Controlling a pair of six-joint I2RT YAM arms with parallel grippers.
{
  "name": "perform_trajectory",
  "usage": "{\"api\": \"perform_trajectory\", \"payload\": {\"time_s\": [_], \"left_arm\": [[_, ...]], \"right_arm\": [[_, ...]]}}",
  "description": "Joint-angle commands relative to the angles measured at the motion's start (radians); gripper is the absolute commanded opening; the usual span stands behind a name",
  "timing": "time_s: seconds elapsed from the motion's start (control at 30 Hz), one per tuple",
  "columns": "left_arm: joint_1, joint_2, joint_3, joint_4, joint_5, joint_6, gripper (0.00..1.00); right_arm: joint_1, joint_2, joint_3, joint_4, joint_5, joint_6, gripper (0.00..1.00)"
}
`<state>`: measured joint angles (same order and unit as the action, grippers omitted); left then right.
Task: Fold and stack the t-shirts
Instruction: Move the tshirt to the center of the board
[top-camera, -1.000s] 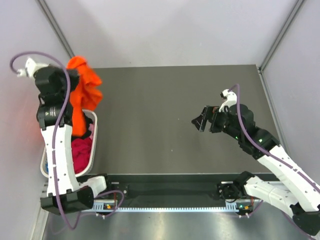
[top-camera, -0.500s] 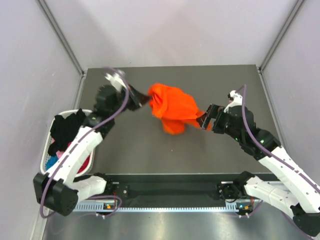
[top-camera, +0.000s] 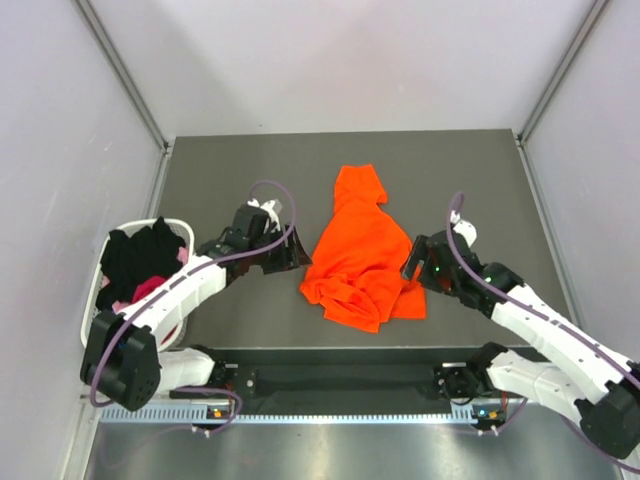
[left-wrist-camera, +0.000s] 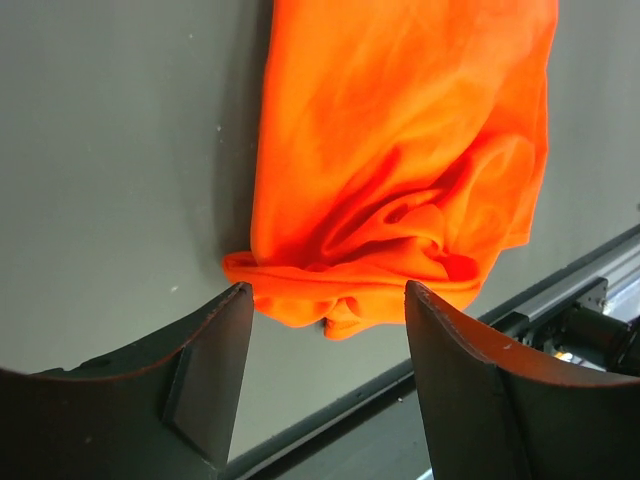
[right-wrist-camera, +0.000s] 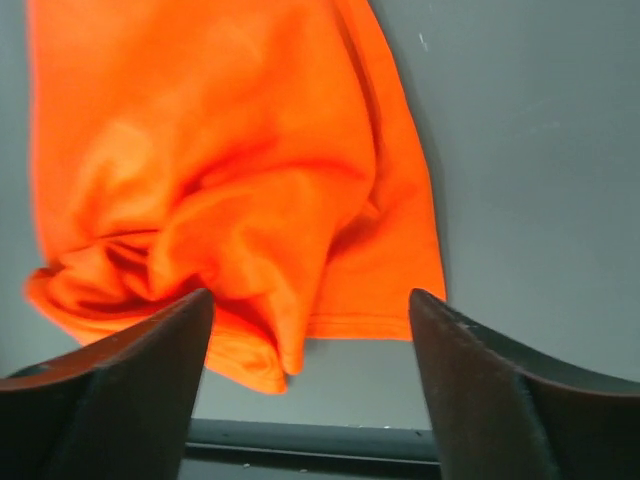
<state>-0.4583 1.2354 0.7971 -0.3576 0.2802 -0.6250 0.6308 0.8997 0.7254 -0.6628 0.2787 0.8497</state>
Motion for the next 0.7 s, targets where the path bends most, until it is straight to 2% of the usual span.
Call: {"api": "perform_trajectory", "payload": {"time_s": [0.0,0.1,0.2,0.47,0.57,0.6,0.67], "left_arm": [[0.001,0.047,0.016,0.002,-0.01,0.032,0.66],[0.001,0.104,-0.018,0.063,0.042,-0.002,0.65],[-0.005,0.162,-0.038,0.112,0.096,-0.03,0.63],[-0.028,0.242,-0.048,0.172,0.112,-0.062,0.57],[-0.031,0.262,-0.044,0.181,0.106,-0.084,0.41],[-0.031,0.263,-0.041,0.18,0.1,-0.091,0.26],[-0.031,0.269,-0.019,0.161,0.073,-0.09,0.14]], "right_arm": [[0.006,0.065,-0.041,0.09,-0.026,0.035,0.76],[-0.006,0.125,-0.07,0.124,-0.021,0.028,0.67],[-0.036,0.171,-0.098,0.163,-0.042,0.003,0.62],[-0.109,0.2,-0.184,0.224,-0.079,-0.051,0.6],[-0.118,0.209,-0.218,0.264,-0.108,-0.051,0.58],[-0.118,0.217,-0.221,0.269,-0.11,-0.052,0.57],[-0.12,0.229,-0.227,0.272,-0.104,-0.049,0.54]]}}
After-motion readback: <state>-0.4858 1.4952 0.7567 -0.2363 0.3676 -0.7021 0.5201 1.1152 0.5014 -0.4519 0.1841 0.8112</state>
